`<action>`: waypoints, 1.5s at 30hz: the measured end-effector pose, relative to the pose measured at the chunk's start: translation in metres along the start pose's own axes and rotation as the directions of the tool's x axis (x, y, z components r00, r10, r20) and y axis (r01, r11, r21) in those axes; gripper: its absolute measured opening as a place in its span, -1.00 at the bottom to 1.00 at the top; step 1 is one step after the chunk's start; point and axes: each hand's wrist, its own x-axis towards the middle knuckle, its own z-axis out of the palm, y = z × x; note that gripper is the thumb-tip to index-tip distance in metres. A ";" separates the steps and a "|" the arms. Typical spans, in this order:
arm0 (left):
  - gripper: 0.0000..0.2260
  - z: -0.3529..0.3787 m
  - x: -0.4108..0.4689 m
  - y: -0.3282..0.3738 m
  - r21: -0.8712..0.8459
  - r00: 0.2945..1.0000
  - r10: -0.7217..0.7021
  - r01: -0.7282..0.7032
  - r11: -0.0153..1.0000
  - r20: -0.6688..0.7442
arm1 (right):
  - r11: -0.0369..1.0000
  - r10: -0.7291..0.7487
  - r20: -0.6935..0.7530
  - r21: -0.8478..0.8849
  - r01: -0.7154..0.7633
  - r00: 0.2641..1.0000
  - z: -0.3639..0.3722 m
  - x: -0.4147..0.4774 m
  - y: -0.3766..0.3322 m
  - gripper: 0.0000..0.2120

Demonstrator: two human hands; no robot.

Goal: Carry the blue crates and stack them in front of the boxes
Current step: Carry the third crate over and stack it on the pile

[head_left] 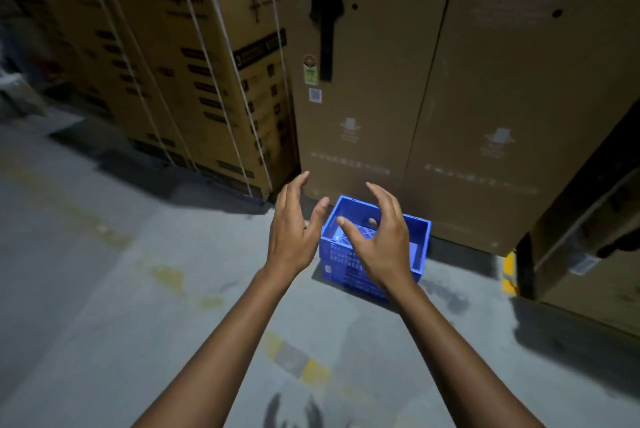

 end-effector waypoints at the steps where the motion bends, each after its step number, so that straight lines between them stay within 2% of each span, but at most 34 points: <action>1: -0.52 -0.014 -0.017 0.007 0.001 1.000 0.002 -0.002 1.000 -0.017 | 1.000 -0.024 0.008 0.013 0.024 1.000 -0.003 -0.013 -0.015 -0.34; 6: -0.55 -0.088 -0.113 0.040 0.064 0.992 -0.006 0.014 0.998 -0.124 | 0.991 -0.093 0.040 0.100 0.089 0.995 -0.018 -0.096 -0.092 -0.38; 12: -0.57 -0.176 -0.225 0.071 0.115 0.962 -0.107 0.139 0.984 -0.251 | 0.982 -0.127 0.189 0.164 0.096 0.974 -0.026 -0.183 -0.174 -0.43; 16: -0.62 -0.232 -0.298 0.091 0.156 0.909 -0.133 0.209 0.966 -0.395 | 0.963 -0.196 0.294 0.238 0.127 0.935 -0.023 -0.244 -0.215 -0.48; 19: -0.71 -0.265 -0.361 0.107 0.194 0.856 -0.145 0.272 0.943 -0.496 | 0.945 -0.253 0.388 0.294 0.141 0.886 -0.021 -0.293 -0.240 -0.53; 23: -0.93 -0.293 -0.457 0.131 0.246 0.780 -0.149 0.363 0.899 -0.607 | 0.914 -0.313 0.496 0.388 0.115 0.810 -0.029 -0.365 -0.262 -0.58; 25: -0.93 -0.304 -0.512 0.147 0.258 0.733 -0.179 0.441 0.859 -0.656 | 0.896 -0.338 0.555 0.438 0.079 0.760 -0.037 -0.411 -0.272 -0.60; 28: -0.87 -0.314 -0.575 0.170 0.256 0.703 -0.234 0.516 0.818 -0.671 | 0.889 -0.315 0.624 0.459 -0.009 0.716 -0.044 -0.469 -0.278 -0.63; 31: -0.85 -0.340 -0.640 0.196 0.285 0.658 -0.217 0.567 0.773 -0.722 | 0.874 -0.341 0.692 0.483 -0.056 0.636 -0.052 -0.532 -0.298 -0.65; 33: -0.84 -0.361 -0.680 0.209 0.271 0.614 -0.216 0.600 0.753 -0.759 | 0.859 -0.393 0.708 0.511 -0.041 0.587 -0.057 -0.570 -0.317 -0.65; 37: -0.79 -0.401 -0.756 0.233 0.239 0.538 -0.230 0.663 0.710 -0.811 | 0.827 -0.456 0.710 0.560 -0.038 0.537 -0.062 -0.636 -0.361 -0.68; 45: -0.91 -0.514 -0.948 0.282 0.171 0.356 -0.213 0.789 0.590 -0.910 | 0.777 -0.575 0.710 0.629 0.001 0.406 -0.055 -0.826 -0.452 -0.73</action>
